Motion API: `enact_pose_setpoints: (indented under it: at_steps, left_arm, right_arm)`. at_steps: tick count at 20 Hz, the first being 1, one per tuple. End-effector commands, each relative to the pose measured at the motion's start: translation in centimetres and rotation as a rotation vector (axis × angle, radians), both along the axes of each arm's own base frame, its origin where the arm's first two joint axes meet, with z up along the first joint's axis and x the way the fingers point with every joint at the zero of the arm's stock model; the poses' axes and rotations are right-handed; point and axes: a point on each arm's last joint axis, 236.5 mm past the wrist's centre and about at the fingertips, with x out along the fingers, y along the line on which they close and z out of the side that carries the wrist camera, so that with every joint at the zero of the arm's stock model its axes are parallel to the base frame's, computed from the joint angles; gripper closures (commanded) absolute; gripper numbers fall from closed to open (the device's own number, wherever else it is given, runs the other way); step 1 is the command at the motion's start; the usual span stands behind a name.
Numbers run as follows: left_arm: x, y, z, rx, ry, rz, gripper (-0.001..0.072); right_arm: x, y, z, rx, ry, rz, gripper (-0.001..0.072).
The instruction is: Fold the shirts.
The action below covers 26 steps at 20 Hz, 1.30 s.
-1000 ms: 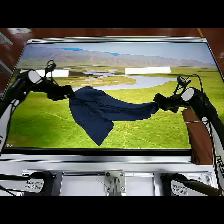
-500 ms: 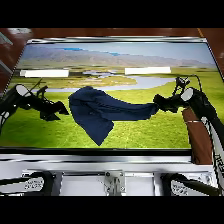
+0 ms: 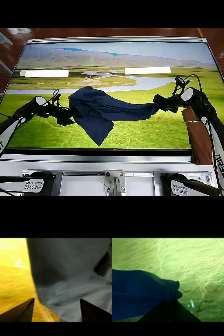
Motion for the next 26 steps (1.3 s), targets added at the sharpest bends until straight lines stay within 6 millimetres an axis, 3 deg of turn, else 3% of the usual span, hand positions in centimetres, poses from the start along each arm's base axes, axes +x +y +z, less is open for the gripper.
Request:
enact_pose_setpoints:
  at_steps: [1,2,4,5,7,9,11,13,14,15,17,18,19,20,22,26]
  left_arm:
    - [1.6,-0.6,-0.8,-0.030,-0.025,0.079,0.0035]
    - [1.8,-0.8,-0.8,-0.039,-0.025,0.092,0.0197]
    - [1.8,-0.8,-0.7,-0.040,-0.038,0.074,0.0615]
    - [1.7,-1.1,-0.3,-0.041,-0.059,0.027,0.0662]
    - [2.2,-1.6,2.2,-0.052,-0.126,-0.057,0.0663]
    - [4.1,-1.5,8.0,-0.039,-0.294,-0.100,0.0663]
    - [6.0,-0.5,17.8,0.012,-0.553,-0.119,0.0663]
    - [5.9,1.1,32.5,0.071,-0.904,-0.102,0.0663]
    - [4.3,1.9,40.1,0.096,-1.081,-0.080,0.0663]
    - [1.8,3.0,47.8,0.127,-1.263,-0.047,0.0663]
    - [-6.2,5.0,61.8,0.183,-1.615,0.051,0.0663]
    - [-10.0,5.3,66.0,0.183,-1.724,0.093,0.0663]
    - [-13.5,5.3,69.0,0.172,-1.800,0.121,0.0663]
    - [-15.9,5.0,70.5,0.156,-1.839,0.127,0.0663]
    - [-18.7,4.3,71.4,0.147,-1.869,0.110,0.0663]
    - [-20.4,3.8,70.9,0.158,-1.863,0.080,0.0663]
  right_arm:
    - [0.0,0.0,0.0,-0.001,-0.001,0.002,0.0648]
    - [0.0,0.0,0.0,-0.001,-0.001,0.002,0.0648]
    - [0.0,0.0,0.0,0.000,0.000,0.002,0.0649]
    - [0.0,0.0,0.0,0.000,-0.001,0.001,0.0649]
    - [0.2,0.1,0.3,0.009,-0.011,-0.004,0.0649]
    - [0.9,0.2,2.4,0.010,-0.056,0.000,0.0649]
    - [2.7,0.0,7.4,-0.011,-0.188,0.017,0.0649]
    - [4.3,-0.4,15.3,-0.063,-0.385,0.057,0.0649]
    - [4.7,-0.9,19.9,-0.100,-0.493,0.059,0.0649]
    - [4.5,-1.6,25.0,-0.142,-0.606,0.055,0.0649]
    - [2.2,-3.0,35.4,-0.235,-0.832,0.030,0.0649]
    - [0.5,-3.3,39.5,-0.255,-0.920,0.013,0.0649]
    - [-1.4,-3.3,42.7,-0.261,-0.993,0.005,0.0650]
    - [-3.4,-3.2,45.1,-0.263,-1.040,0.003,0.0649]
    - [-6.8,-3.1,47.7,-0.274,-1.092,0.006,0.0649]
    - [-12.3,-5.7,51.3,-0.440,-1.189,-0.047,0.0649]
